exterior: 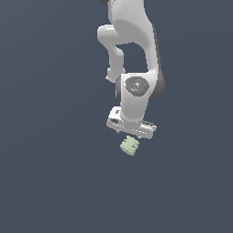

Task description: Pick up the object and move it to a goal position.

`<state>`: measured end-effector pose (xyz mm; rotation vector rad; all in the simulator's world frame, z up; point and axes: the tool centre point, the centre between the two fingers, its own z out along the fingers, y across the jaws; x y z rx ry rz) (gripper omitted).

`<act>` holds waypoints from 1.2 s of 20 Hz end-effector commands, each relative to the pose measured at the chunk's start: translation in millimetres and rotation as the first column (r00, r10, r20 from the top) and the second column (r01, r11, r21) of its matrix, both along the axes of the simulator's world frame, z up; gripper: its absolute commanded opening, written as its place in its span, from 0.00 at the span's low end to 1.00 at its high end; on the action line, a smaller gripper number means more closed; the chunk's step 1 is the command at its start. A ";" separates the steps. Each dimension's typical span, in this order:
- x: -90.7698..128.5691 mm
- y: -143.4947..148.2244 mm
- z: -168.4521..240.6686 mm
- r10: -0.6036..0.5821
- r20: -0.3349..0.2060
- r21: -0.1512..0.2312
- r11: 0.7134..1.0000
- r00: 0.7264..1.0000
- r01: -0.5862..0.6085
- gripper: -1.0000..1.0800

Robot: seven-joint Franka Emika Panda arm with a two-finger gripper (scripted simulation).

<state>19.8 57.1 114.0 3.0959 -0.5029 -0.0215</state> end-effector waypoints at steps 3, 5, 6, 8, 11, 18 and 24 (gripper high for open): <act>7.2 4.7 -9.1 -0.116 0.006 0.001 0.993 0.993 0.116 0.96; 9.8 6.4 -12.4 -0.157 0.008 0.001 0.988 0.988 0.157 0.96; 10.9 7.2 -14.0 -0.176 0.008 0.001 0.984 0.984 0.176 0.96; 12.9 8.6 -16.7 -0.208 0.010 0.002 0.978 0.978 0.208 0.96; 15.3 10.2 -19.9 -0.247 0.012 0.002 0.969 0.969 0.247 0.96; 17.8 12.1 -23.5 -0.289 0.014 0.003 0.957 0.957 0.289 0.96; 17.4 12.0 -29.9 -0.286 0.014 0.003 0.958 0.958 0.286 0.96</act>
